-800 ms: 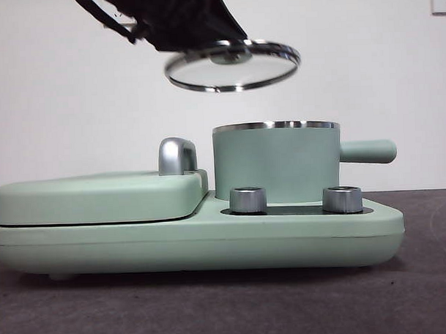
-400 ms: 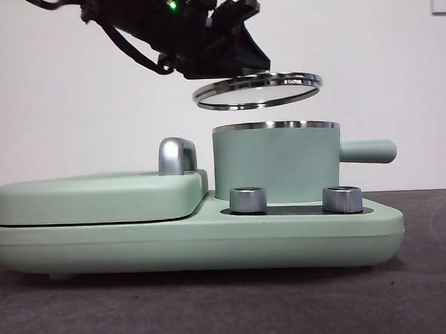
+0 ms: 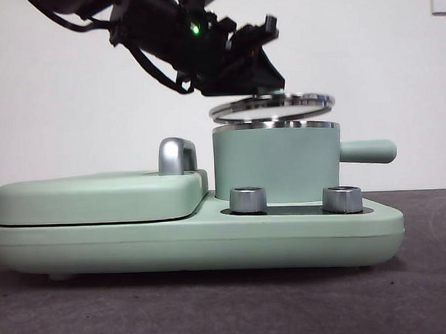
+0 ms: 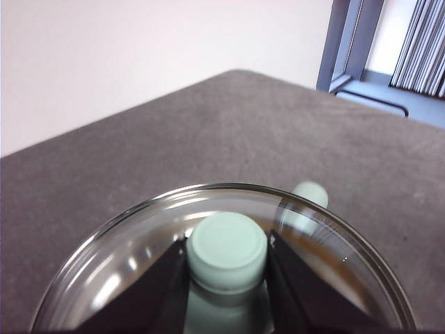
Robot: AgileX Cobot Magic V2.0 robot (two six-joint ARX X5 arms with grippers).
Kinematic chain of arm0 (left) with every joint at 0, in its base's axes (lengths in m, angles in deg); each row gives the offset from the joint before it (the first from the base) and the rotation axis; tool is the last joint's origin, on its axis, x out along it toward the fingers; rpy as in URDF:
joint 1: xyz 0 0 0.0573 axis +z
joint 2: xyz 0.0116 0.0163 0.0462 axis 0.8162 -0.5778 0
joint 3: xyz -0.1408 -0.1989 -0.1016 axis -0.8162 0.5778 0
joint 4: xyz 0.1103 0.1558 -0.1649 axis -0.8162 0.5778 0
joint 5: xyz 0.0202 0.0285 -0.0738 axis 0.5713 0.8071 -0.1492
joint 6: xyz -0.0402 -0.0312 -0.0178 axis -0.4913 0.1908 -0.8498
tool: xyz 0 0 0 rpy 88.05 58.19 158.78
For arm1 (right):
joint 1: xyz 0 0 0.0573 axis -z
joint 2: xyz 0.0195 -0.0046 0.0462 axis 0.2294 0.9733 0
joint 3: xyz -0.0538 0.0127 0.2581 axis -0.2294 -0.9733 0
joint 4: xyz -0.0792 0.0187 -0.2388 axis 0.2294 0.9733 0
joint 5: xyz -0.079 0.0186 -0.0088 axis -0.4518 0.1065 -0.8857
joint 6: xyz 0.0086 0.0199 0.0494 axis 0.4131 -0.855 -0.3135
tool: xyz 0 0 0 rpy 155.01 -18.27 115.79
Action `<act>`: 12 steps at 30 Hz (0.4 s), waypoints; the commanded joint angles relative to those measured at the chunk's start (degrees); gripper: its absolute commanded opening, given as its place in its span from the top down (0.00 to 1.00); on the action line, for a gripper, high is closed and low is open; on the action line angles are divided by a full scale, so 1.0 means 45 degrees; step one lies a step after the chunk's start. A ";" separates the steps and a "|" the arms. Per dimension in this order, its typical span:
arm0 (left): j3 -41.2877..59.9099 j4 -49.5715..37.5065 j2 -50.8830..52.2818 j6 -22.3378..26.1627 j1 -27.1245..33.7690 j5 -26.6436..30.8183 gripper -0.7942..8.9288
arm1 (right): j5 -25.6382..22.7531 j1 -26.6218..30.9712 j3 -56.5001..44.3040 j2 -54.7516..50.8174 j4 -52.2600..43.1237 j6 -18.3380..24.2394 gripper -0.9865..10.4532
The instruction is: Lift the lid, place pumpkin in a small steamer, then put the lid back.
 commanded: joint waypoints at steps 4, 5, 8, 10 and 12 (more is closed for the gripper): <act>-0.0452 -0.0437 -0.0243 0.0452 -0.0185 -0.0053 0.90 | -0.0049 -0.0073 0.0058 0.0039 -0.0102 -0.0175 0.62; -0.0452 -0.0432 -0.0243 0.0452 -0.0185 -0.0049 0.90 | -0.0049 -0.0078 0.0058 0.0039 -0.0102 -0.0175 0.62; -0.0452 -0.0432 -0.0325 0.0641 -0.0185 -0.0053 0.90 | -0.0053 -0.0073 0.0058 0.0039 -0.0107 -0.0175 0.62; -0.0452 -0.0432 -0.0413 0.0733 -0.0185 -0.0053 0.90 | -0.0053 -0.0073 0.0058 0.0039 -0.0107 -0.0175 0.62; -0.0452 -0.0427 -0.0510 0.0733 -0.0185 -0.0053 0.90 | -0.0053 -0.0073 0.0058 0.0039 -0.0107 -0.0175 0.62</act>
